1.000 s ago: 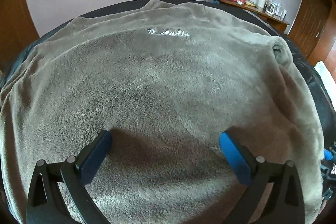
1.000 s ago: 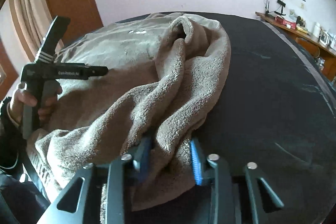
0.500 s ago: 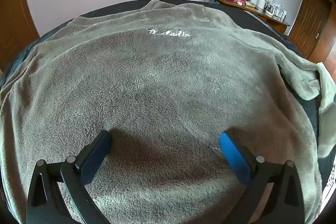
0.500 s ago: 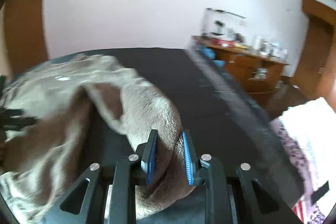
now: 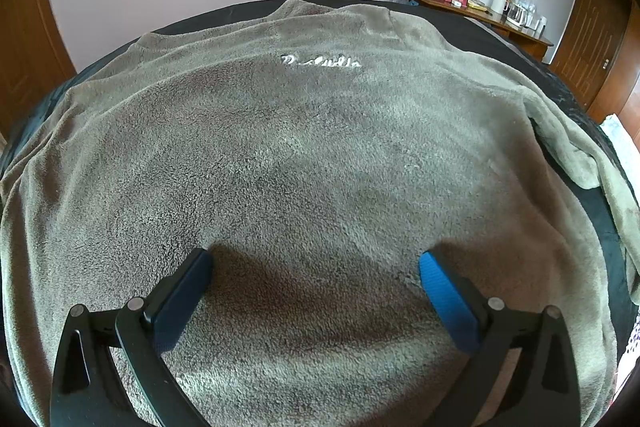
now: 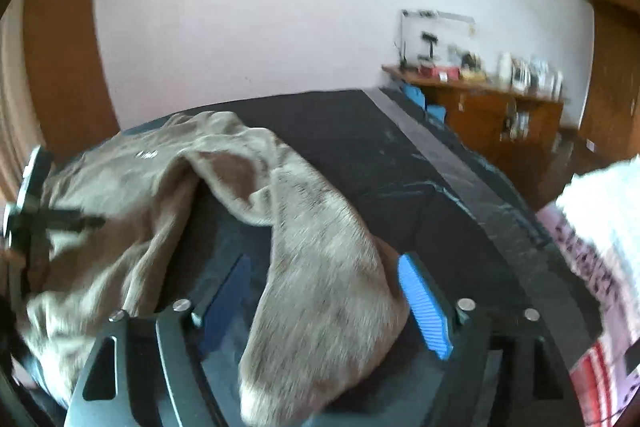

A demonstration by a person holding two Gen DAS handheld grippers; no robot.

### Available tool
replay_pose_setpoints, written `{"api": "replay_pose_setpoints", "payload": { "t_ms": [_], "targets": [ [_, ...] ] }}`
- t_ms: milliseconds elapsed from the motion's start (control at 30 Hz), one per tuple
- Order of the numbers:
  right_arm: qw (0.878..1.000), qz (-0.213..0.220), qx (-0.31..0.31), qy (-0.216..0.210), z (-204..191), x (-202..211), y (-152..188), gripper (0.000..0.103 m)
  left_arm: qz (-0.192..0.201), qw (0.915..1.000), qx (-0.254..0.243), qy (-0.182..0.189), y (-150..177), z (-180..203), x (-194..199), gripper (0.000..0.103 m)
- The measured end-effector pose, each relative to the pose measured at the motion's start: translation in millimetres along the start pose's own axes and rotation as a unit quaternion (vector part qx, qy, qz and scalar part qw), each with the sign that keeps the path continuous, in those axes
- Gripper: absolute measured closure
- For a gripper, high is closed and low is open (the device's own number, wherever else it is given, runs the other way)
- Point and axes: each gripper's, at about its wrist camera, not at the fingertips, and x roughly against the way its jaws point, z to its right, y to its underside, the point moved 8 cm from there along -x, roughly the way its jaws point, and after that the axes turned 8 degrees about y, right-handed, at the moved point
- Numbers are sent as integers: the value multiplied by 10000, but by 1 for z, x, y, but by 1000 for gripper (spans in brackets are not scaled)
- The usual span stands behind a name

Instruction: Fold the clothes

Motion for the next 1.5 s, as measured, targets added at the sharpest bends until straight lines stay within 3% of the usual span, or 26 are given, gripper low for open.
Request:
{"api": "replay_pose_setpoints", "payload": {
  "t_ms": [200, 367, 400, 433, 500, 633, 733, 867, 1100, 1167, 1200, 1233, 1300, 1400, 1500],
  "targets": [
    [9976, -6, 684, 62, -30, 18, 33, 24, 2, 10000, -3, 3, 1, 0, 0, 0],
    [9925, -312, 1036, 569, -34, -2, 52, 24, -57, 10000, -19, -23, 1, 1, 1, 0],
    [9926, -389, 973, 612, -31, -7, 53, 32, -90, 10000, -26, -26, 2, 3, 3, 0],
    [9932, -437, 877, 637, -28, -10, 53, 51, -95, 9999, -64, -1, 4, 6, 4, 0],
    [9947, -467, 638, 653, -19, -13, 48, 66, -102, 9998, -143, 53, 7, 12, 8, 0],
    [9978, -155, 129, 633, 3, -4, 22, 77, -138, 9997, -210, 50, 9, 16, 5, 0],
    [9952, 265, -203, 919, 33, 10, -7, 82, -123, 9997, -175, 136, 9, 14, 5, 0],
    [9870, 484, -662, 1383, 86, 14, -35, 82, -89, 9997, -181, 133, 9, 15, 5, 0],
    [9773, -284, -1076, 1800, 163, -46, -26, 80, -32, 9997, -191, 127, 8, 15, 3, 0],
    [9749, -490, -1085, 1879, 176, -65, -19, 75, -24, 9997, -192, 130, 8, 14, 3, 0],
    [9718, -587, -1028, 2040, 181, -71, -14, 67, -20, 9997, -193, 130, 8, 14, 3, 0],
    [9685, -662, -987, 2188, 186, -76, -10, 49, -18, 9997, -195, 129, 8, 14, 3, 0],
    [9640, -640, -1031, 2366, 192, -76, -7, 33, -14, 9997, -196, 129, 8, 14, 3, 0],
    [9643, -452, -1240, 2296, 192, -61, -10, 32, -12, 9997, -202, 128, 8, 14, 3, 0],
    [9776, -315, -1047, 1798, 157, -47, -20, 32, -12, 9997, -209, 132, 7, 13, 3, 0]
  ]
}}
